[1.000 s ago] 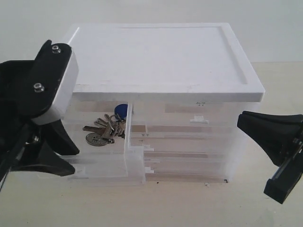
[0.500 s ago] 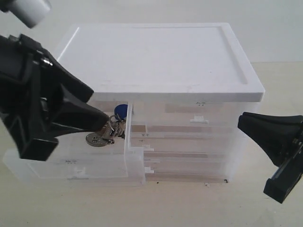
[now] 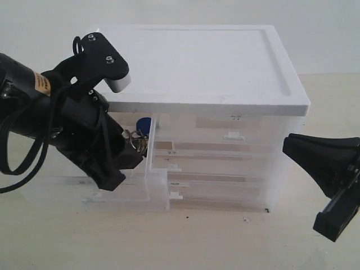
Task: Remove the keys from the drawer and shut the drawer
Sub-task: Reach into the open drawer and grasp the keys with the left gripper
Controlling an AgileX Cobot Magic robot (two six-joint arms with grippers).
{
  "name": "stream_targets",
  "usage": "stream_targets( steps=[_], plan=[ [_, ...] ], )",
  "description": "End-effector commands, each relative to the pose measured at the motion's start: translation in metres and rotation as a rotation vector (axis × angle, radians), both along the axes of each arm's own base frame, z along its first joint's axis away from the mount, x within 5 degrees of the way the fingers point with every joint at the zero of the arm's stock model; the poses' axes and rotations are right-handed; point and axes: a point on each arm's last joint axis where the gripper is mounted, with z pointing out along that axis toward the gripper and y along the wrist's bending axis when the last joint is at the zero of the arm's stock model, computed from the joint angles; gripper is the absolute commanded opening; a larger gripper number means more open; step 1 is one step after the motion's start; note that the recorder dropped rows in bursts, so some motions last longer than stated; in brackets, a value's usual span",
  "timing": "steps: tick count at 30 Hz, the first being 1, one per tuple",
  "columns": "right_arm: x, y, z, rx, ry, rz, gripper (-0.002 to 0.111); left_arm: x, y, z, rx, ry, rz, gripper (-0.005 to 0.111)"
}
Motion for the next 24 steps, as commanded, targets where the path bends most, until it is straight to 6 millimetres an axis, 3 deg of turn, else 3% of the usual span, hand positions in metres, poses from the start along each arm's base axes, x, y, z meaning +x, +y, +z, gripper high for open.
stream_targets(
  steps=[1,5,8,10,11,16,24],
  plan=[
    [0.001,0.000,0.002,0.011,-0.006,-0.002,0.000,0.008,-0.005,-0.008,-0.002,-0.017,0.014,0.057],
    [0.001,0.000,0.002,0.012,-0.007,-0.001,0.000,0.010,-0.004,-0.013,0.032,-0.016,0.002,0.053],
    [0.001,0.000,0.002,0.010,-0.008,-0.001,0.000,0.009,-0.003,-0.016,0.062,-0.002,-0.010,0.032],
    [0.001,0.000,0.002,0.010,-0.008,-0.001,0.000,0.007,-0.002,-0.018,0.084,0.020,-0.018,0.009],
    [0.001,0.000,0.002,0.010,-0.008,-0.001,0.000,0.007,-0.001,-0.017,0.098,0.020,-0.027,0.005],
    [0.001,0.000,0.002,0.012,-0.007,-0.001,0.000,0.006,-0.003,0.000,0.098,0.054,-0.023,0.005],
    [0.001,0.000,0.002,0.011,-0.009,-0.001,0.000,-0.017,-0.005,0.032,0.064,-0.052,-0.076,0.005]
  ],
)
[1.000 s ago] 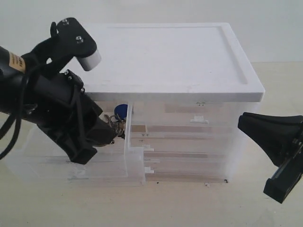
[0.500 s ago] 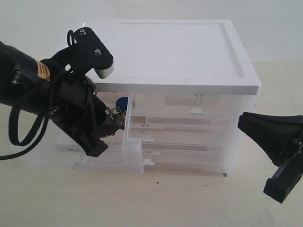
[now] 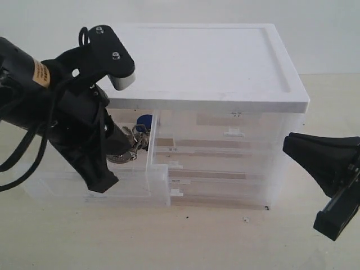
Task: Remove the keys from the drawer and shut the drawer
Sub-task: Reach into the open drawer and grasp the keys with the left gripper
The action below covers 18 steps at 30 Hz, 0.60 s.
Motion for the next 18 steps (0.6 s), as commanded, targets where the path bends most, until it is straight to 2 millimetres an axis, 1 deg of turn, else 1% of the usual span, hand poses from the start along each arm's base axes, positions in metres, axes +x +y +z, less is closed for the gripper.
stream_targets(
  steps=[1,2,3,4,6,7,8,9,13,15,18],
  plan=[
    [0.001,0.000,0.002,0.005,-0.010,0.001,0.000,-0.010,-0.001,0.016,-0.047,-0.033,0.014,0.005],
    [0.001,0.000,0.002,0.005,-0.010,0.001,0.000,-0.010,-0.001,0.016,-0.057,-0.024,0.034,0.005],
    [0.001,0.000,0.002,0.006,-0.009,0.001,0.000,-0.009,-0.002,0.014,-0.054,-0.015,0.039,0.010],
    [0.001,0.000,0.002,0.006,-0.009,0.001,0.000,-0.008,-0.003,0.011,-0.044,-0.004,0.039,0.017],
    [0.001,0.001,0.002,0.001,-0.007,0.008,0.000,-0.005,-0.005,0.005,-0.031,0.010,0.039,0.038],
    [0.001,0.001,0.001,0.002,-0.001,0.010,0.000,-0.003,-0.007,0.000,-0.023,0.026,0.054,0.050],
    [0.000,0.001,0.001,0.002,0.000,0.011,0.000,0.001,-0.008,-0.004,-0.019,0.029,0.082,0.059],
    [0.000,0.001,0.001,-0.001,0.003,0.014,0.000,0.005,-0.008,-0.007,-0.015,0.021,0.114,0.062],
    [0.000,0.001,0.001,-0.002,0.004,0.012,0.000,0.018,-0.013,-0.017,-0.005,-0.032,0.143,0.055],
    [0.000,0.001,0.001,0.000,0.002,0.014,0.000,0.020,-0.017,-0.019,-0.034,-0.036,0.147,0.058],
    [0.001,0.001,0.001,0.004,0.000,0.010,0.000,0.023,-0.020,-0.022,-0.056,-0.040,0.149,0.066]
  ],
)
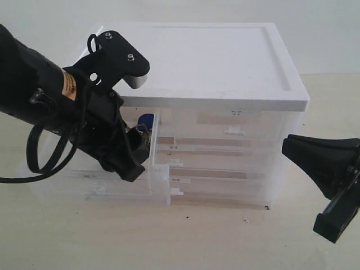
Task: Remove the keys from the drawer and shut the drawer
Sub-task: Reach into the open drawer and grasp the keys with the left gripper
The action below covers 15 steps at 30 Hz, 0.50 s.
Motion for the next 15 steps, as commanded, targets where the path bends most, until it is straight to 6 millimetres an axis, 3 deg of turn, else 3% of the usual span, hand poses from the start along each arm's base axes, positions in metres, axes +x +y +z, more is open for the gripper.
stream_targets(
  steps=[1,4,6,11,15],
  plan=[
    [0.001,0.000,0.002,0.006,-0.006,0.003,0.000,0.009,-0.008,-0.006,-0.026,-0.043,-0.008,0.066],
    [0.001,0.000,0.002,0.006,-0.006,0.003,0.000,0.012,-0.008,-0.015,0.029,-0.027,-0.021,0.066],
    [0.001,0.000,0.002,0.006,-0.006,0.003,0.000,0.014,-0.008,-0.022,0.058,-0.018,-0.020,0.059],
    [0.001,0.000,0.002,0.006,-0.006,0.003,0.000,0.014,-0.004,-0.022,0.112,-0.021,-0.027,0.004],
    [0.001,0.000,0.002,0.008,-0.008,0.005,0.000,0.012,0.000,-0.017,0.144,-0.007,-0.018,0.005]
  ],
)
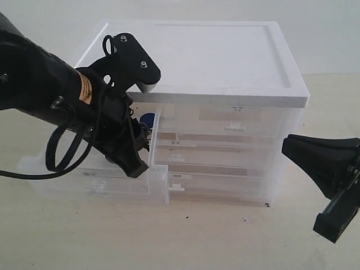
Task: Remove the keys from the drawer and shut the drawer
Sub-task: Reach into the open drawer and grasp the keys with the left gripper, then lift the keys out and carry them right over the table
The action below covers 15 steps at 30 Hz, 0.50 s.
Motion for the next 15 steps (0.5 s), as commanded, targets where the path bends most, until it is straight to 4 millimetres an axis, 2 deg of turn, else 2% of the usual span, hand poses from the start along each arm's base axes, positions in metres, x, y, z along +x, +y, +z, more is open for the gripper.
stream_targets(
  steps=[1,8,15],
  plan=[
    [0.001,0.001,0.002,0.009,-0.009,0.007,0.000,-0.004,0.006,-0.001,0.058,0.060,0.030,0.005],
    [0.001,0.001,0.002,0.009,-0.009,0.007,0.000,-0.015,0.014,0.042,-0.026,-0.027,0.036,0.005],
    [0.001,0.001,0.002,0.009,-0.009,0.007,0.000,-0.029,0.028,0.072,-0.070,-0.094,0.037,0.005]
  ],
)
